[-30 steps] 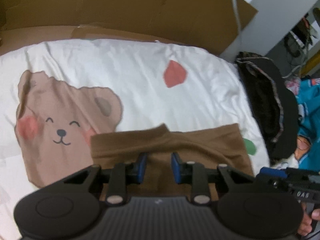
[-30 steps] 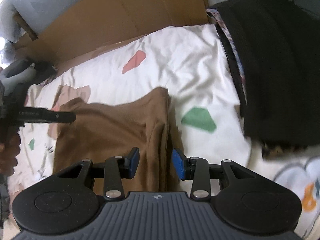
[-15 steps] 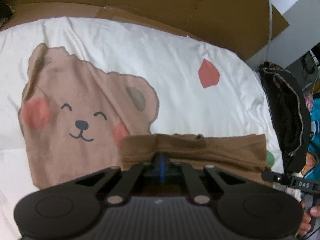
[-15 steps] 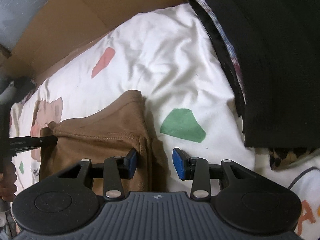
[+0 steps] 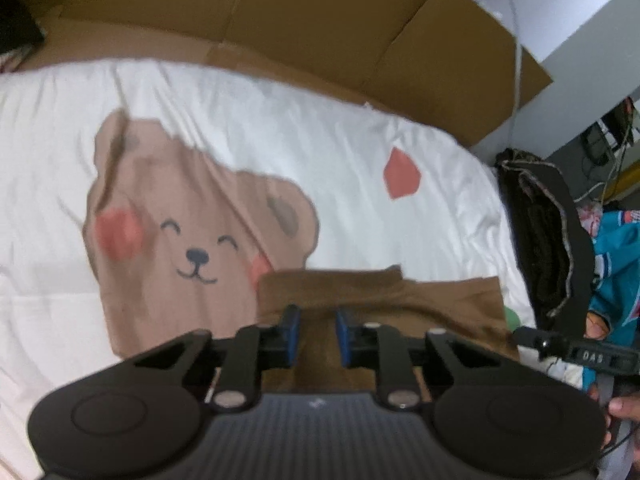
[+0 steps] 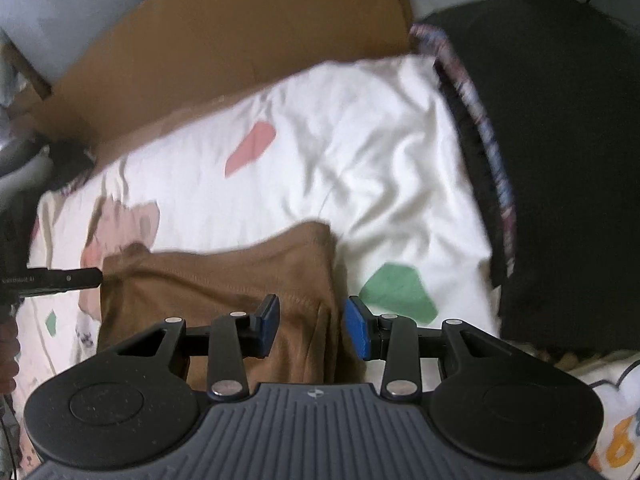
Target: Fold clothes
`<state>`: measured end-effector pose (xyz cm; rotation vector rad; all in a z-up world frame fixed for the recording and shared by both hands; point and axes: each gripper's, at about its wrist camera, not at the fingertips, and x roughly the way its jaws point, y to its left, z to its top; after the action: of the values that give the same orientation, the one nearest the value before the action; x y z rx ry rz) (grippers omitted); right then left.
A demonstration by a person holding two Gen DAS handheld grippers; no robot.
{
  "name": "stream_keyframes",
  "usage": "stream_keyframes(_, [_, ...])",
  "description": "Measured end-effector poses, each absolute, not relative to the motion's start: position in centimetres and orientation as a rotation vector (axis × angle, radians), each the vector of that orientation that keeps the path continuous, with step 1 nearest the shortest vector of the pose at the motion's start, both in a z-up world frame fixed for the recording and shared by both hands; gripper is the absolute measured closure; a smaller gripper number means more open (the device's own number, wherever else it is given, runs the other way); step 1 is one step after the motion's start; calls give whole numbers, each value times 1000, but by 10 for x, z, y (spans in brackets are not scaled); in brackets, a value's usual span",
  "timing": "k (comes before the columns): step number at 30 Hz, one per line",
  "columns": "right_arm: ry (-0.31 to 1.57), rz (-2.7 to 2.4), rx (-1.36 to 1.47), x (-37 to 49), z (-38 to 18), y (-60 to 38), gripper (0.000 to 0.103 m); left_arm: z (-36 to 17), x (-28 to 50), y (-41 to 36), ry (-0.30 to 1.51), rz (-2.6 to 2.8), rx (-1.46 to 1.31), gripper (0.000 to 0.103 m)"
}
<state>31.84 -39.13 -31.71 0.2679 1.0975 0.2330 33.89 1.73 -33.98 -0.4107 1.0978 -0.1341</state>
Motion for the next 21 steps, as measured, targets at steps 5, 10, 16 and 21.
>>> stream_keyframes(5, [1151, 187, 333, 322, -338, -401, 61, -358, 348, 20, 1115, -107, -437, 100])
stream_keyframes(10, [1170, 177, 405, 323, -354, -411, 62, -372, 352, 13, 1130, -123, -429, 100])
stream_keyframes(16, [1156, 173, 342, 324, -354, -402, 62, -375, 355, 19, 1146, -127, -479, 100])
stream_keyframes(21, [1139, 177, 368, 313, -334, -405, 61, -354, 341, 17, 1136, -91, -469, 91])
